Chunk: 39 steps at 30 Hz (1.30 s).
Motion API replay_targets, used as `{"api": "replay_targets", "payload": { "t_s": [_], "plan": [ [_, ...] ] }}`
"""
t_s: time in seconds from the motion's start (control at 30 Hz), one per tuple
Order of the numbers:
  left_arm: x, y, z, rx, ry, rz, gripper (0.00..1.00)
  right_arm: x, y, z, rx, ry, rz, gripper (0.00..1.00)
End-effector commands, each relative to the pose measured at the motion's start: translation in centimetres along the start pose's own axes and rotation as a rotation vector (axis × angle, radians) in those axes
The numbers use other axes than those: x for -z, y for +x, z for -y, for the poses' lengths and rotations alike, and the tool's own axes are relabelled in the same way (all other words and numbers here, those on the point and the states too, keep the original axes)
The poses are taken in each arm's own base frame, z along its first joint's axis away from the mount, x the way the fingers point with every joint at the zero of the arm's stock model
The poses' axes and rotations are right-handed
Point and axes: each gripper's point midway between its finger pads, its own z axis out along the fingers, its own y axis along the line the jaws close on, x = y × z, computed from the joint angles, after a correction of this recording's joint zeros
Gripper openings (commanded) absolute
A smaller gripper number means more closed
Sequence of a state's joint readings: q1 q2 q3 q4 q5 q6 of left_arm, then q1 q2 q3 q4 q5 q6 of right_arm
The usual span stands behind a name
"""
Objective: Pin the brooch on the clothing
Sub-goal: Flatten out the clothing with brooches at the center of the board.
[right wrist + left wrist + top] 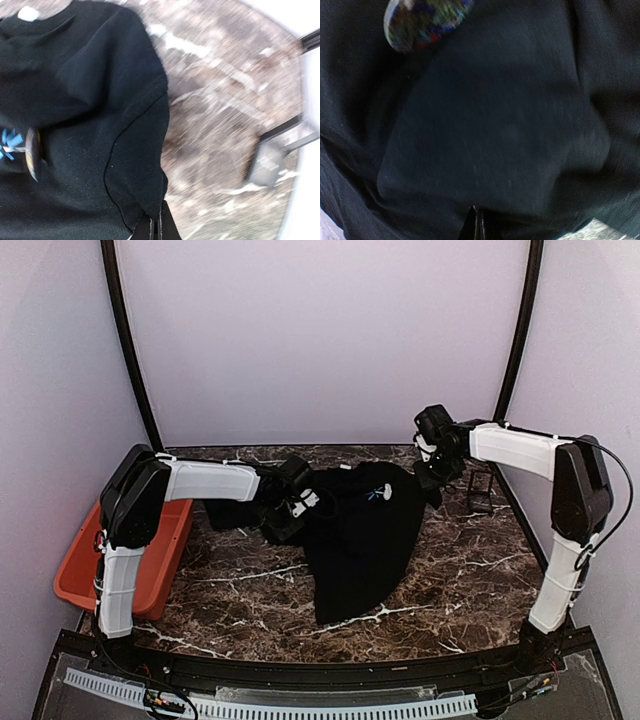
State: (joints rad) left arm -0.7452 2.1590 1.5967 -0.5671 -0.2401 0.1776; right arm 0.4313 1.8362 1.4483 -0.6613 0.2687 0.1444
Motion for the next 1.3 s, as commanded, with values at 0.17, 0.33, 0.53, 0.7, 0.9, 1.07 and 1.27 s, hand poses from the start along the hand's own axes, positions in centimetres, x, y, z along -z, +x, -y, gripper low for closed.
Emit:
{"api": "replay_targets", "payload": {
  "t_s": [0.17,0.33,0.53,0.7,0.9,1.07,1.27],
  "plan": [
    [0.4,1.7,-2.0,-0.011,-0.057,-0.071,0.01,-5.3,1.4,7.1,0.227,0.443,-0.19,0.0],
    [1.6,1.8,-4.0,0.035,-0.063,-0.049,0.01,-5.7,1.0,11.4,0.169,0.572,-0.208,0.0],
    [2.7,1.6,-5.8,0.089,-0.059,-0.012,0.01,-5.4,-1.7,13.5,0.122,0.571,-0.162,0.01],
    [2.6,1.4,-5.9,0.109,-0.046,0.001,0.02,-6.2,-0.8,11.6,0.096,0.475,-0.217,0.46],
    [4.1,0.1,-6.1,0.124,-0.031,0.068,0.45,-0.3,-0.9,5.2,0.103,0.284,-0.113,0.61],
    [4.4,-0.8,-7.8,0.168,-0.059,0.091,0.57,4.9,1.1,-6.1,0.342,-0.018,0.019,0.62],
    [2.9,-1.2,-10.4,0.261,-0.078,0.093,0.58,7.0,5.4,-15.6,0.499,-0.21,0.053,0.62]
  ]
}}
